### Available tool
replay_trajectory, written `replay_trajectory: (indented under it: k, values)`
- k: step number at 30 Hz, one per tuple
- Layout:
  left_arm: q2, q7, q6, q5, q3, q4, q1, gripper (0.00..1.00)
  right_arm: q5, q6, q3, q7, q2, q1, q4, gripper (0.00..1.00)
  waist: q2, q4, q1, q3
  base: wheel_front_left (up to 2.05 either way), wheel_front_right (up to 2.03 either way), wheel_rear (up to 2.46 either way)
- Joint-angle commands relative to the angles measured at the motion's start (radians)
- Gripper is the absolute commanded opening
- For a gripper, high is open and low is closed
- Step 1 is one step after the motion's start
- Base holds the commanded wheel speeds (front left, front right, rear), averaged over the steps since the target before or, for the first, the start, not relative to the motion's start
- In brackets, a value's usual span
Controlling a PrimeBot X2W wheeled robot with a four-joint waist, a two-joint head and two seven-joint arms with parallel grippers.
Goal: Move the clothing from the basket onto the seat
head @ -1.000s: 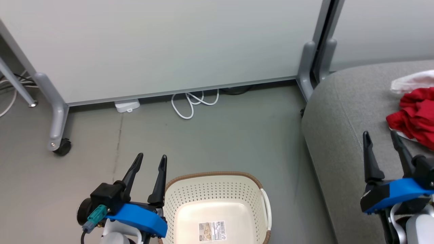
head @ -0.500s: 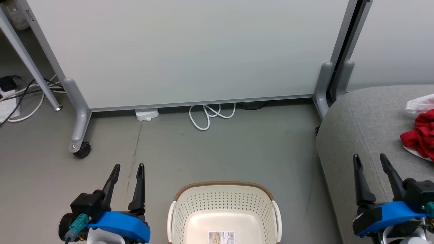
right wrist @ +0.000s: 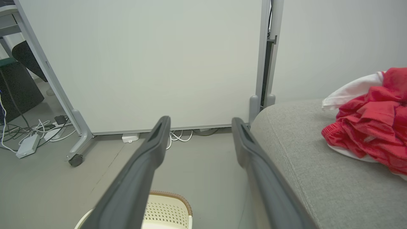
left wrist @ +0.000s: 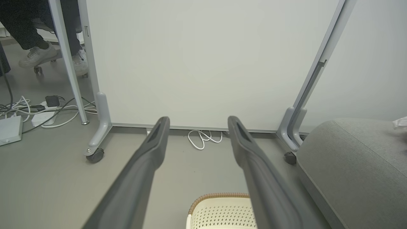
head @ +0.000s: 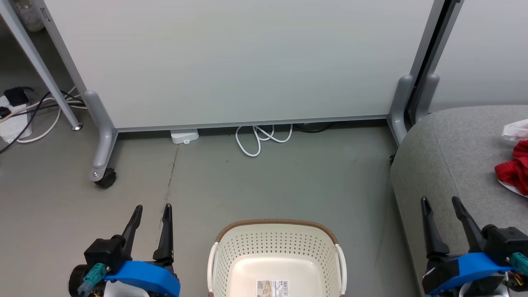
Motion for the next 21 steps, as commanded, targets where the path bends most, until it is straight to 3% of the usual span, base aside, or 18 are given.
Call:
replay_trajectory:
  k: [1, 13, 14, 21]
  values:
    - [-0.001, -0.003, -0.002, 0.007, 0.003, 0.000, 0.003, 1.00, 0.005, 0.000, 0.002, -0.001, 0.002, 0.011, 0.002, 1.00, -0.0001, 0.000, 0.0000, 0.001, 0.00, 0.00, 0.00]
    - [-0.006, -0.003, -0.002, 0.011, 0.001, 0.006, -0.001, 1.00, 0.013, 0.000, 0.016, -0.001, 0.002, 0.004, 0.012, 1.00, -0.0001, 0.002, 0.0000, 0.003, 0.00, 0.00, 0.00]
    - [-0.007, 0.000, 0.000, 0.007, 0.001, 0.007, 0.001, 0.00, 0.009, 0.000, 0.016, 0.000, 0.000, 0.002, 0.012, 0.00, -0.0001, 0.002, 0.0000, 0.003, 0.00, 0.00, 0.00]
    - [-0.019, 0.008, 0.000, 0.002, 0.001, 0.064, 0.063, 0.00, 0.011, 0.000, 0.016, 0.001, 0.008, 0.020, 0.080, 0.00, -0.0001, 0.002, 0.0001, 0.003, 0.00, 0.00, 0.00]
